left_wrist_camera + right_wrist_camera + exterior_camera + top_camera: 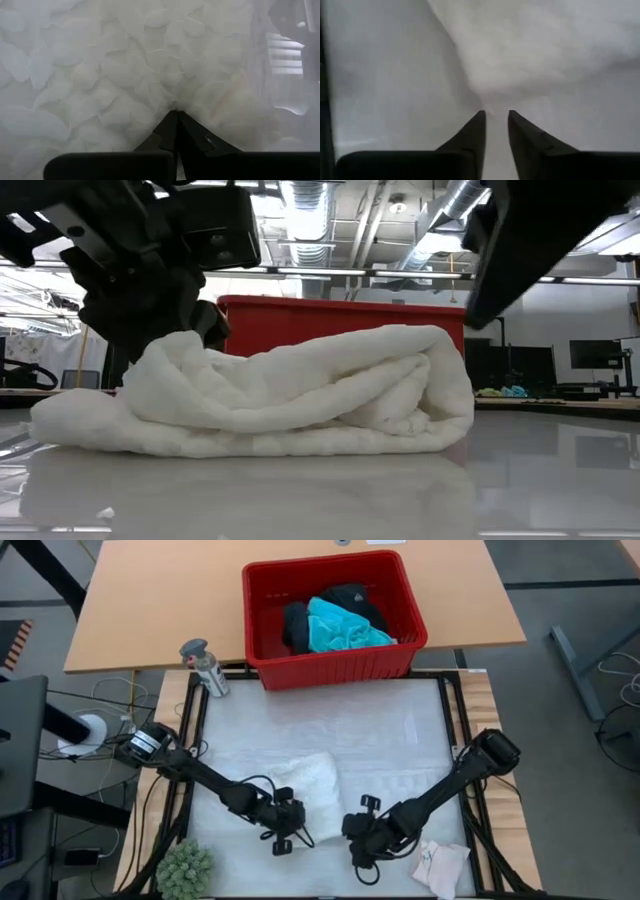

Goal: Fold Laundry from Bin
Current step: Fold the white blouse

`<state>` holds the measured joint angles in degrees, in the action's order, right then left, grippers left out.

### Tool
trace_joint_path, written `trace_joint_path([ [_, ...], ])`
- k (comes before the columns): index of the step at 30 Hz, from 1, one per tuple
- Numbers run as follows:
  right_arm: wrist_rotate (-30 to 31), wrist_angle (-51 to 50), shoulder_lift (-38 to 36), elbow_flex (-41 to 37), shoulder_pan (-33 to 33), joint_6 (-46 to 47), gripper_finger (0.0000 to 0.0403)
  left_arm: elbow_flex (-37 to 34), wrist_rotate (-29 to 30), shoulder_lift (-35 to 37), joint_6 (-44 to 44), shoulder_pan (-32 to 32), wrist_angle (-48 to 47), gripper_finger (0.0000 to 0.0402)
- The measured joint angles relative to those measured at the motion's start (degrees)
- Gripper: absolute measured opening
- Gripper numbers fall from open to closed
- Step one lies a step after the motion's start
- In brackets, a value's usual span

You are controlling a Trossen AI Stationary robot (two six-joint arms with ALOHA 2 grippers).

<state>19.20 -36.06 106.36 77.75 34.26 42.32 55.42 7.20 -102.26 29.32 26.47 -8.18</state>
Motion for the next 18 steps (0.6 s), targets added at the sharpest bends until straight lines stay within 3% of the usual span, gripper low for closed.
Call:
trace_joint_path([
  [5,0.4,4.2,2.4,-0.3,0.1,1.6,0.0204,0.0,0.6,0.0,1.2,0.1,0.1,0.0],
  [8,0.4,4.3,4.0,-0.3,-0.1,4.2,0.0235,0.0,0.6,0.0,1.2,0.1,-0.4,0.0],
  [13,0.7,5.8,7.3,-0.3,0.1,7.2,0.0239,-0.3,1.0,0.0,1.2,0.2,-0.5,0.0],
  [18,1.3,6.3,8.3,-0.3,-0.6,10.8,0.0217,-0.3,1.1,0.0,0.0,0.1,-0.3,0.0],
])
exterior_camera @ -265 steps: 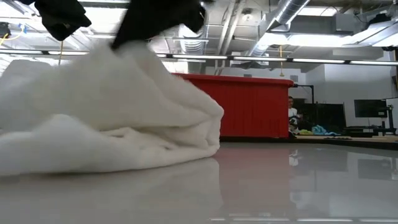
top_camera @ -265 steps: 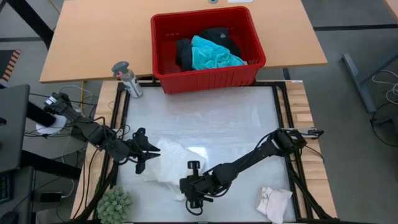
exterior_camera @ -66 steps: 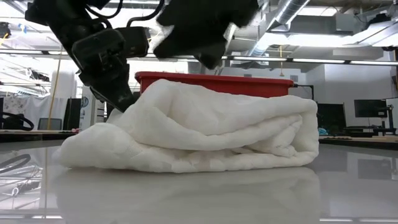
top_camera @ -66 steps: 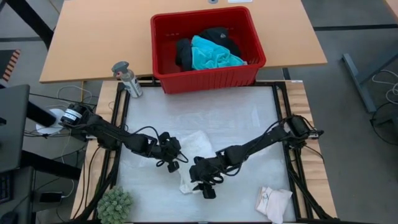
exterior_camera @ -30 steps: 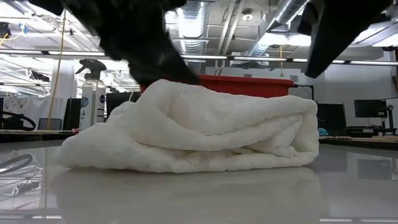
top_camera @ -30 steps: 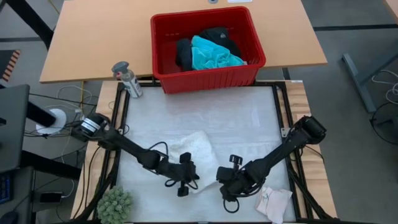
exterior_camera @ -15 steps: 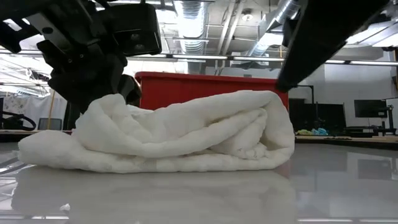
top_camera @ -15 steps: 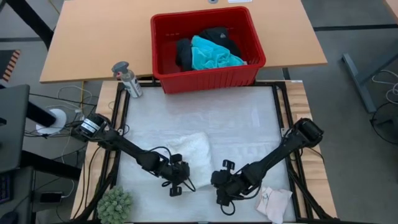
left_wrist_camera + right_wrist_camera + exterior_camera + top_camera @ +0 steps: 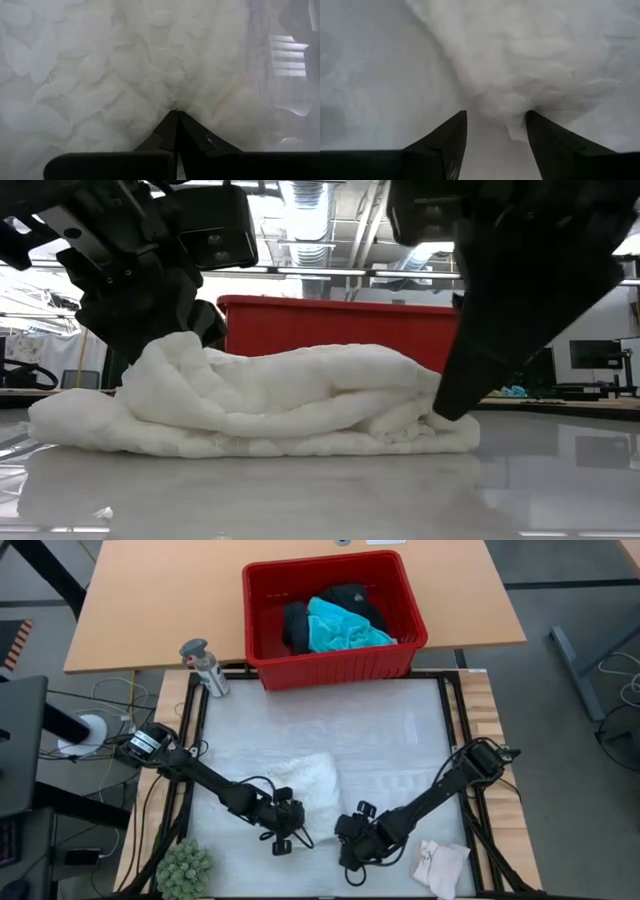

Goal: Fold Laundry from Bin
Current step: Fold the white blouse

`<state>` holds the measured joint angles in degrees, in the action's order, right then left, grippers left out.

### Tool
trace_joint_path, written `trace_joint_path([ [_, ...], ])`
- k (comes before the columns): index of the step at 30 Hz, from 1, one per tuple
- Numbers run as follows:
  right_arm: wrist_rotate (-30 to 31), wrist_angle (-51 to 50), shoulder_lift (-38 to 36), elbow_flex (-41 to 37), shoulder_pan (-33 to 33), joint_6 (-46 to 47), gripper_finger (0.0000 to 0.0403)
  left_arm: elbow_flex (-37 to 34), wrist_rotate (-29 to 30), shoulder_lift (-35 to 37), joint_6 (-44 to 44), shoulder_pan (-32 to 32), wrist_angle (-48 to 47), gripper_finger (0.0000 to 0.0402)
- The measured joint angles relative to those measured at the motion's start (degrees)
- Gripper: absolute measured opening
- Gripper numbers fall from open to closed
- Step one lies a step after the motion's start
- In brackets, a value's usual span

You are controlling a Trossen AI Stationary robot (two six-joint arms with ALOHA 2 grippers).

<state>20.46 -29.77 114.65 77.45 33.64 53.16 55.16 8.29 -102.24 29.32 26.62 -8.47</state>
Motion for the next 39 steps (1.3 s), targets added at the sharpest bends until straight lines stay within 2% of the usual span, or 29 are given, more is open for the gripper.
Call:
trace_joint_path([
  [4,3.6,-0.4,0.0,0.0,-0.6,2.4,0.0158,0.0,0.0,0.0,-1.0,0.0,0.1,0.0],
  [9,4.8,-3.1,0.0,0.0,-2.4,5.5,0.0039,0.0,1.1,0.0,-3.3,-0.1,0.5,0.0],
  [10,4.9,-4.1,0.0,0.0,-2.5,5.4,0.0025,0.0,2.0,0.0,-4.1,-0.2,0.7,0.0],
  [12,5.3,-7.0,0.0,0.0,-2.8,5.4,0.0024,-0.1,2.5,0.0,-5.8,-1.0,1.6,0.0],
  [17,5.3,-20.1,0.0,0.1,-2.7,8.4,0.0084,-0.1,-0.2,-0.1,-6.4,-4.9,4.1,0.0],
  [21,5.5,-27.0,0.0,0.0,-2.7,7.6,0.0098,-0.2,-0.7,-0.8,-9.1,-7.7,10.3,0.0],
  [26,6.2,-29.2,-2.2,0.0,-1.9,4.7,0.01,0.0,-9.8,-2.5,-7.6,-12.1,14.2,0.0],
  [29,6.9,-32.0,-6.2,0.0,0.9,8.5,0.0101,-0.1,-12.2,-2.4,-7.8,-12.4,13.0,0.0],
  [32,10.3,-31.9,-9.9,0.0,3.7,13.7,0.0098,-0.1,-13.4,-1.2,-7.7,-11.7,9.9,0.0],
  [35,19.2,-28.8,-12.6,0.0,4.9,19.2,0.0084,-0.1,-15.1,1.0,-6.5,-11.0,6.3,0.0],
  [37,25.2,-22.8,-12.4,0.1,4.8,18.1,0.0072,-0.1,-15.1,2.8,-6.4,-10.3,3.8,0.0],
  [39,27.8,-15.9,-10.8,0.1,3.6,15.2,0.0063,-0.1,-14.0,4.8,-6.2,-9.6,1.1,0.0],
])
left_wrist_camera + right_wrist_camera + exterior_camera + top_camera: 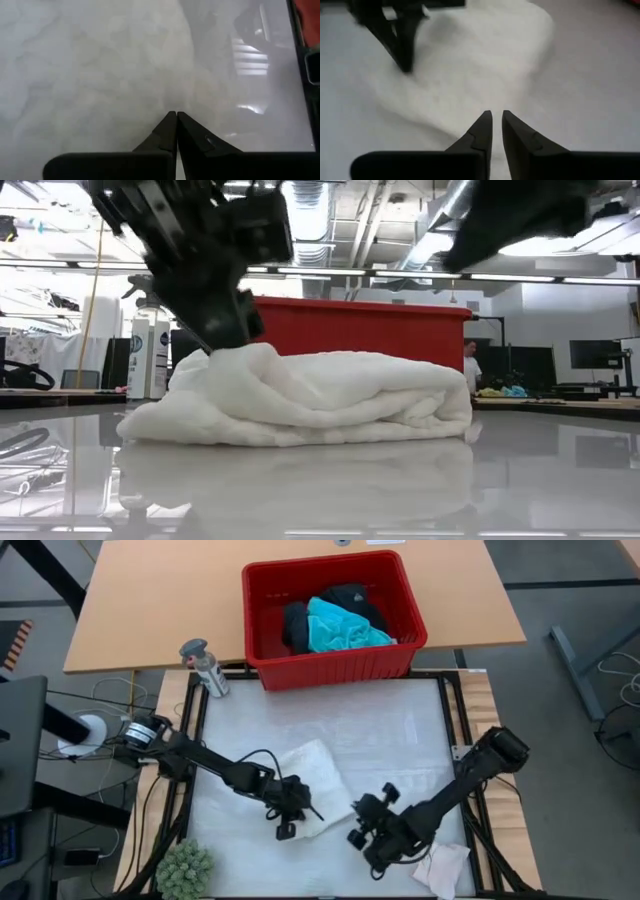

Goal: Fold Laundry from Bin
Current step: Fold the white blouse

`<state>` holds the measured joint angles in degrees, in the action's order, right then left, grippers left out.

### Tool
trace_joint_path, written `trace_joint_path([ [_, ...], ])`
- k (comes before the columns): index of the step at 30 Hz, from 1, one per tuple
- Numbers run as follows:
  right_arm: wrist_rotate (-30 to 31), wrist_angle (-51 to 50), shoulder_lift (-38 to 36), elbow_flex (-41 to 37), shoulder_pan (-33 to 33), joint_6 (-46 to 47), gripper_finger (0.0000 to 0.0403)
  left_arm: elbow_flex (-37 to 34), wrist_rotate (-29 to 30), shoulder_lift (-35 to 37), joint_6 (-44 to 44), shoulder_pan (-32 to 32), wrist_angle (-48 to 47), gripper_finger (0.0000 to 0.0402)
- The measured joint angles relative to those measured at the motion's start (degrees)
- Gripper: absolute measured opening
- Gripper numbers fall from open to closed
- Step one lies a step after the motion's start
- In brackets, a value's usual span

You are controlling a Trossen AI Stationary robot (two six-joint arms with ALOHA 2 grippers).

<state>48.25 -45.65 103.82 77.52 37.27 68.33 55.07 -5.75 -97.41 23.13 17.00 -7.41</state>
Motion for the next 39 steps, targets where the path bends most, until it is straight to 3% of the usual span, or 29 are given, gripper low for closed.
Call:
trace_joint_path([
  [5,5.4,12.4,5.5,0.0,-3.8,-4.1,0.0057,0.0,2.4,2.3,0.0,1.7,-6.6,0.0],
  [9,12.2,15.0,7.0,0.0,-7.4,-3.9,0.0053,0.0,4.1,1.8,0.2,3.7,-10.7,0.0],
  [15,17.8,14.3,10.9,0.0,-11.1,-3.9,0.0017,0.0,12.8,3.3,2.2,6.5,-11.4,0.0],
  [19,16.4,22.0,17.0,-0.1,-11.9,-5.5,0.0019,0.0,16.0,6.0,4.4,6.9,-11.8,0.0],
  [25,10.3,40.2,24.9,0.2,-12.2,-19.7,0.0056,0.1,20.5,8.2,6.2,7.1,-12.6,0.0],
  [34,7.0,40.7,27.0,0.3,-12.9,-26.2,0.0062,-0.1,27.4,7.0,6.8,7.2,-11.2,0.0],
  [39,6.7,38.0,22.3,-0.1,-12.4,-27.7,0.0063,-3.4,27.9,5.3,8.1,7.1,-6.0,0.0],
])
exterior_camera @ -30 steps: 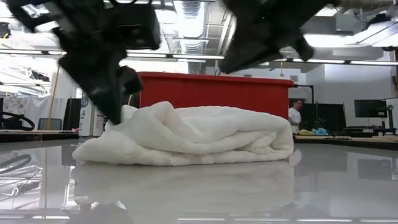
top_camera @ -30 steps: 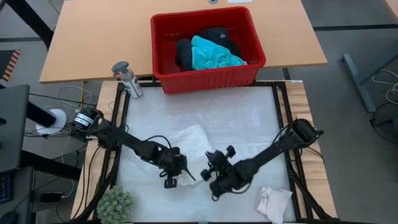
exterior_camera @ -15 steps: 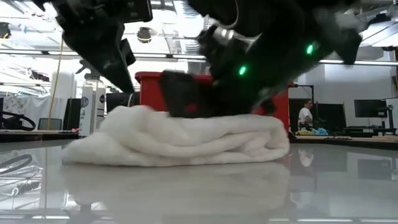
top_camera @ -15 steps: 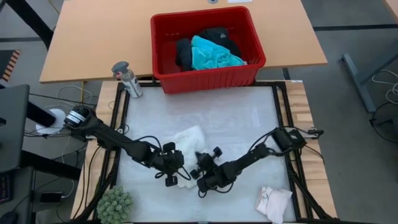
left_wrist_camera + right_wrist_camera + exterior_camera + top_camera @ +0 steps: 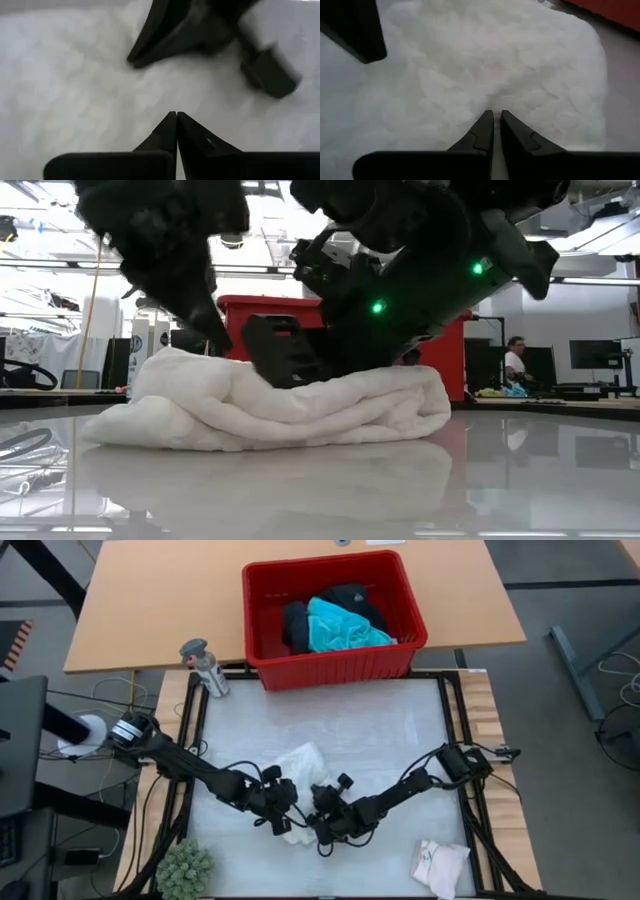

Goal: Fold Laundry from Bin
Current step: Fold the white blouse

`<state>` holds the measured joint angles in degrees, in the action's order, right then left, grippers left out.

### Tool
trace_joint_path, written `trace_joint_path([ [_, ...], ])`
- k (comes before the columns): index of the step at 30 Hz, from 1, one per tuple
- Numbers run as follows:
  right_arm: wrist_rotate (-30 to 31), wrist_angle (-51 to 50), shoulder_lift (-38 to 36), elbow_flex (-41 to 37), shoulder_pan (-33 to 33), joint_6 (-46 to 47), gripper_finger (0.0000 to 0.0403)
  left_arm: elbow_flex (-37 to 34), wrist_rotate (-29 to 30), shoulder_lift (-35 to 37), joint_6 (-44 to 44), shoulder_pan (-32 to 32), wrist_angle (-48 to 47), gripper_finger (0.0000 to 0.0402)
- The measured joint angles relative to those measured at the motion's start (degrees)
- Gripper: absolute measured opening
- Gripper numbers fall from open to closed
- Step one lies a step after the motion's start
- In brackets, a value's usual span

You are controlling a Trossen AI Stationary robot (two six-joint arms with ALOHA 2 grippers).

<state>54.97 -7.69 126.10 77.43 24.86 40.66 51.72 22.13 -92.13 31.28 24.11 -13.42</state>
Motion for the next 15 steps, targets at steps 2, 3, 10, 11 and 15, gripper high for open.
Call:
trace_joint_path([
  [2,1.7,-1.9,-3.0,-0.3,0.6,-2.8,0.0063,-2.9,-0.1,-0.1,1.9,-0.1,3.7,0.0],
  [3,2.0,-2.0,-4.8,-0.3,0.8,-3.8,0.0063,-4.6,-0.2,-0.1,2.9,-0.1,4.6,0.0],
  [10,-4.0,-9.4,-17.2,-0.3,1.3,-4.9,0.0063,-14.3,-1.8,-0.1,8.4,-1.1,18.7,0.0],
  [11,-6.3,-11.1,-19.5,-0.3,1.7,-2.7,0.0063,-15.2,-2.3,-0.1,9.5,-1.3,19.8,0.0],
  [15,-18.7,-22.5,-29.5,0.3,4.5,5.1,0.0063,-17.7,-2.6,-0.1,12.7,-1.4,26.2,0.0],
])
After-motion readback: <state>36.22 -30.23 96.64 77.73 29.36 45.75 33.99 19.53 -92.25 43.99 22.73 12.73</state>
